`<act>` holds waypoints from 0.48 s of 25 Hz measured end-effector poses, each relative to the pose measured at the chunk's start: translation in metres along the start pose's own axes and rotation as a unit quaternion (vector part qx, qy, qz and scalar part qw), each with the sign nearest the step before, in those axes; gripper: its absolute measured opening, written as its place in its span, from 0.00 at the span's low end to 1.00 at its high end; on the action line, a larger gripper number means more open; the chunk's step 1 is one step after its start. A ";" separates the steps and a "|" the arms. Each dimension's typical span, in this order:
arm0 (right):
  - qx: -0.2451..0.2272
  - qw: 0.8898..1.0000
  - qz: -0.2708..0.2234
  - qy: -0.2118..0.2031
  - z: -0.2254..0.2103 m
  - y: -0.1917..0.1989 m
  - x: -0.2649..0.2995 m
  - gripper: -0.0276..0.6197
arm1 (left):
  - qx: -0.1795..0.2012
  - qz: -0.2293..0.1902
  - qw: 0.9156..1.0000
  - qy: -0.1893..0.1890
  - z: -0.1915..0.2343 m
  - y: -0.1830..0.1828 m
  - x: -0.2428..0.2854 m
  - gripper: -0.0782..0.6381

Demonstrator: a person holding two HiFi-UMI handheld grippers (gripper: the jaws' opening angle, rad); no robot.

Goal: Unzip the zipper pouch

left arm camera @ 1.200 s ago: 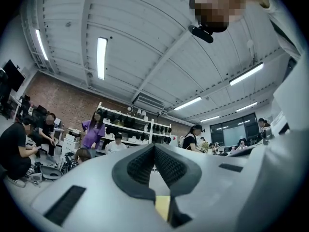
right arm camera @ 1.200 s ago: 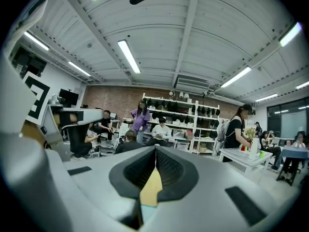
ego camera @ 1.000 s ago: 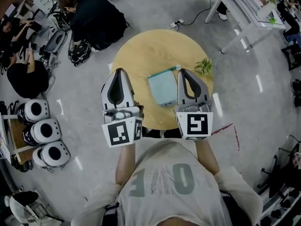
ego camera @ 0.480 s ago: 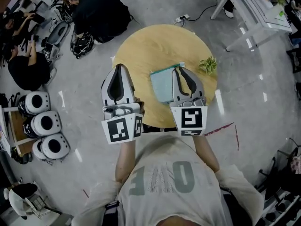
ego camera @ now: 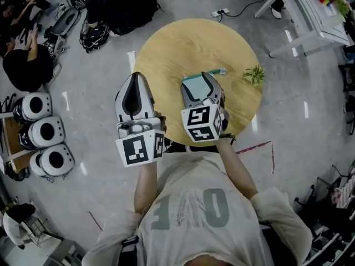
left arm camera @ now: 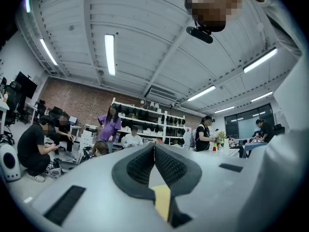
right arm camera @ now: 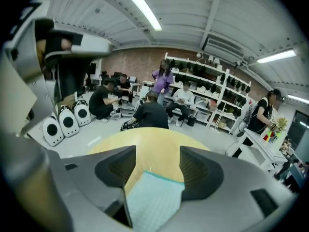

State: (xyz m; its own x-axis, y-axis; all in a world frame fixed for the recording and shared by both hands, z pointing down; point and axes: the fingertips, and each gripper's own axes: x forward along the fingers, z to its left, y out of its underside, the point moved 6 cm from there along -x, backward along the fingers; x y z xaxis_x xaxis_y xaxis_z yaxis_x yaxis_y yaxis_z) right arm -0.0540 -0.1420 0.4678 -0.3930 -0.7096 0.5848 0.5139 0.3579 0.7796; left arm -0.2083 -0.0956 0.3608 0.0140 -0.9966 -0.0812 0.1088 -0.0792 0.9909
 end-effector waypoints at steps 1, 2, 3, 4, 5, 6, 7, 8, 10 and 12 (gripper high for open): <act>-0.008 1.000 0.021 -0.002 0.007 0.007 0.012 0.47 | -0.002 0.005 1.000 -0.006 0.005 0.004 0.000 0.15; -0.016 0.999 0.043 -0.004 0.013 0.016 0.023 0.46 | -0.004 0.009 1.000 -0.013 0.011 0.007 -0.001 0.15; -0.023 0.998 0.064 -0.006 0.019 0.024 0.033 0.46 | -0.006 0.012 1.000 -0.020 0.017 0.011 -0.002 0.15; -0.028 0.996 0.084 -0.007 0.024 0.032 0.043 0.46 | -0.009 0.015 0.999 -0.027 0.024 0.015 -0.003 0.15; -0.030 0.994 0.102 -0.008 0.029 0.038 0.052 0.45 | -0.011 0.018 0.999 -0.033 0.031 0.019 -0.003 0.15; -0.031 0.993 0.117 -0.010 0.033 0.044 0.061 0.44 | -0.012 0.020 0.999 -0.038 0.037 0.023 -0.003 0.15; -0.032 0.991 0.132 -0.011 0.035 0.049 0.070 0.42 | -0.014 0.024 0.999 -0.044 0.043 0.029 -0.003 0.15; -0.033 0.989 0.147 -0.013 0.037 0.054 0.078 0.41 | -0.016 0.028 0.998 -0.049 0.048 0.034 -0.004 0.15; -0.032 0.984 0.177 -0.017 0.040 0.064 0.090 0.39 | -0.022 0.039 0.997 -0.059 0.054 0.044 -0.005 0.15; -0.030 0.979 0.202 -0.018 0.042 0.073 0.099 0.35 | -0.026 0.048 0.996 -0.066 0.058 0.051 -0.007 0.15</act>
State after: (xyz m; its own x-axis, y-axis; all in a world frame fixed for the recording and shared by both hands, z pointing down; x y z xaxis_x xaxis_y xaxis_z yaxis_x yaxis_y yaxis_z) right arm -0.0871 -0.1609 0.5923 -0.1747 -0.4943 0.8515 0.6764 0.5683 0.4686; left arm -0.2610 -0.0935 0.4184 -0.1031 -0.9942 0.0313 0.1645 0.0139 0.9863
